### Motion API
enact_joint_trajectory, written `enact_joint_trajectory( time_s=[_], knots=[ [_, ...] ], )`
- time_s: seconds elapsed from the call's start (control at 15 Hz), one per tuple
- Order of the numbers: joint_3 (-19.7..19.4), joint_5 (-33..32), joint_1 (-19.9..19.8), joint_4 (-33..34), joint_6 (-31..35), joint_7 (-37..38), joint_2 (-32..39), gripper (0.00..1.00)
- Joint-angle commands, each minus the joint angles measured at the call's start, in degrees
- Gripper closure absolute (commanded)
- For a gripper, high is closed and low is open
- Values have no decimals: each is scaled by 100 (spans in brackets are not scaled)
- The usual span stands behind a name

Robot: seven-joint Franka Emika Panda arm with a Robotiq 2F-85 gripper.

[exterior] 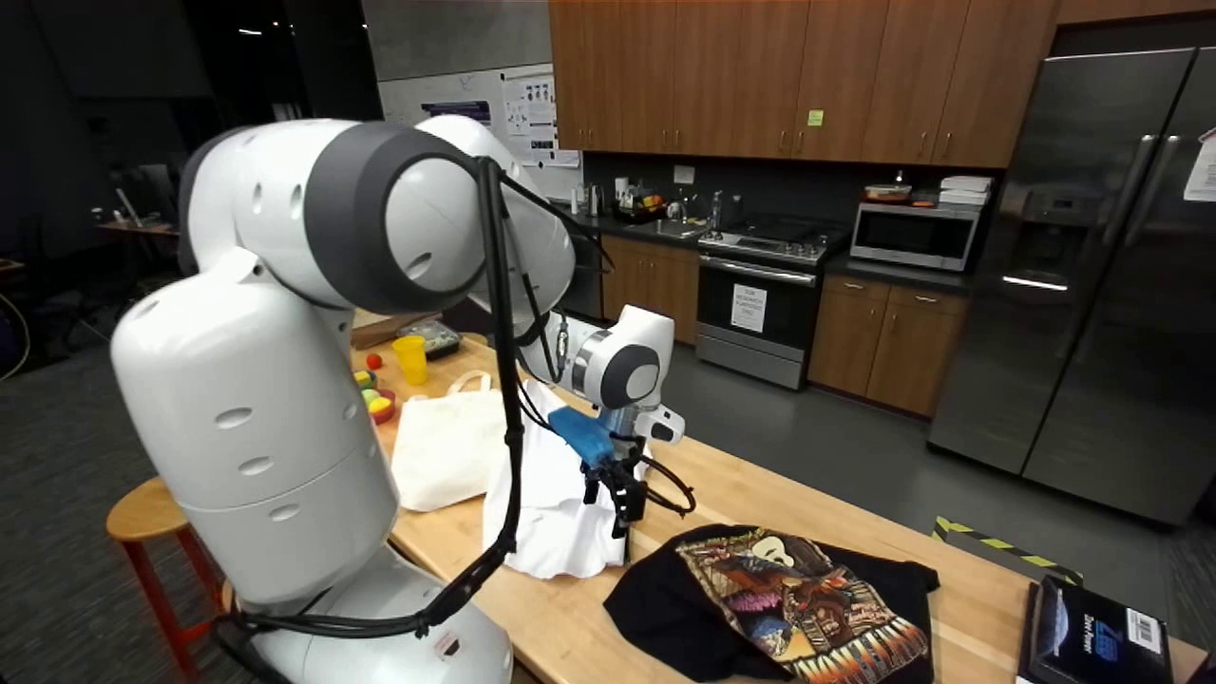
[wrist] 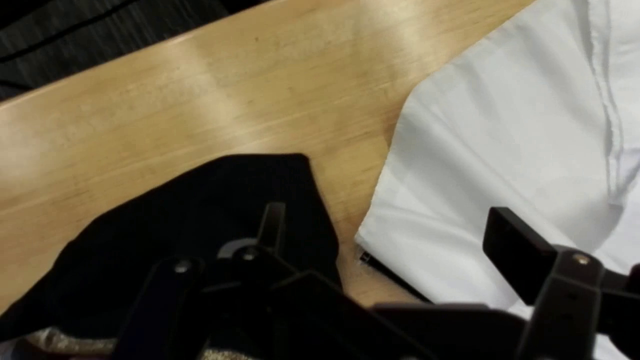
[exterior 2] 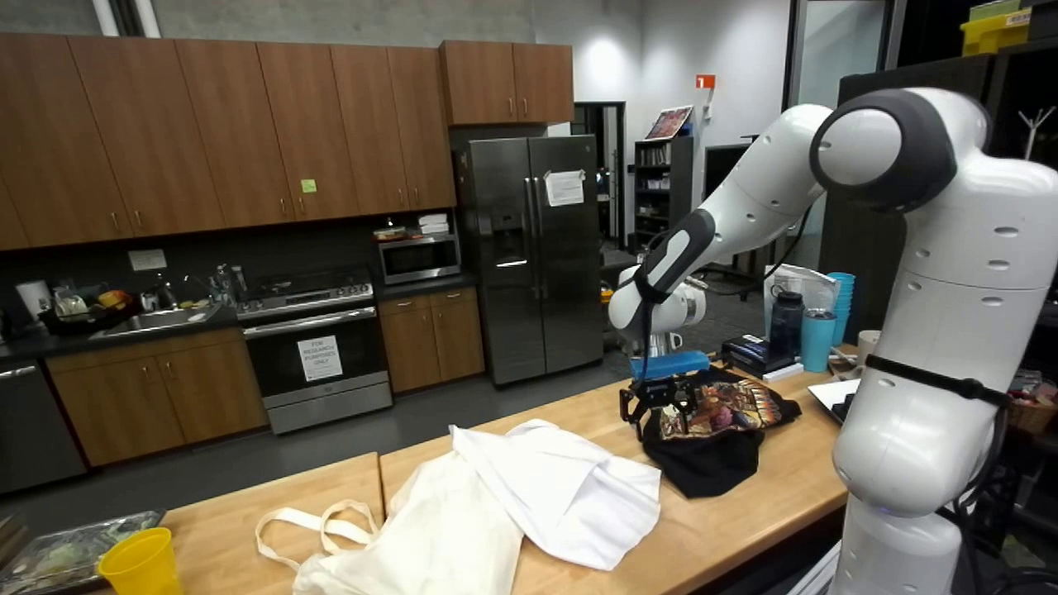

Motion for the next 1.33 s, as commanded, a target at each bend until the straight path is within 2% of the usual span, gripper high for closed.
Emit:
enact_joint_trajectory(
  time_s=[0.0, 0.13, 0.2, 0.27, 0.53, 0.67, 1.0, 1.13, 1.27],
  knots=[
    [267, -786, 12, 355, 596, 562, 622, 0],
    [372, -690, 135, 429, 1154, 527, 922, 0],
    [436, -840, 223, 520, 1222, 703, 1139, 0],
    [339, -636, 130, 303, 1048, 442, 770, 0],
    [349, -643, 199, 344, 1099, 481, 929, 0],
    [371, -494, 192, 278, 1348, 410, 803, 0],
    [446, 411, 202, 256, 2714, 450, 925, 0],
    [457, 624, 212, 230, 3019, 425, 1011, 0],
    [558, 1324, 111, 323, 3012, -65, 1155, 0]
  ],
)
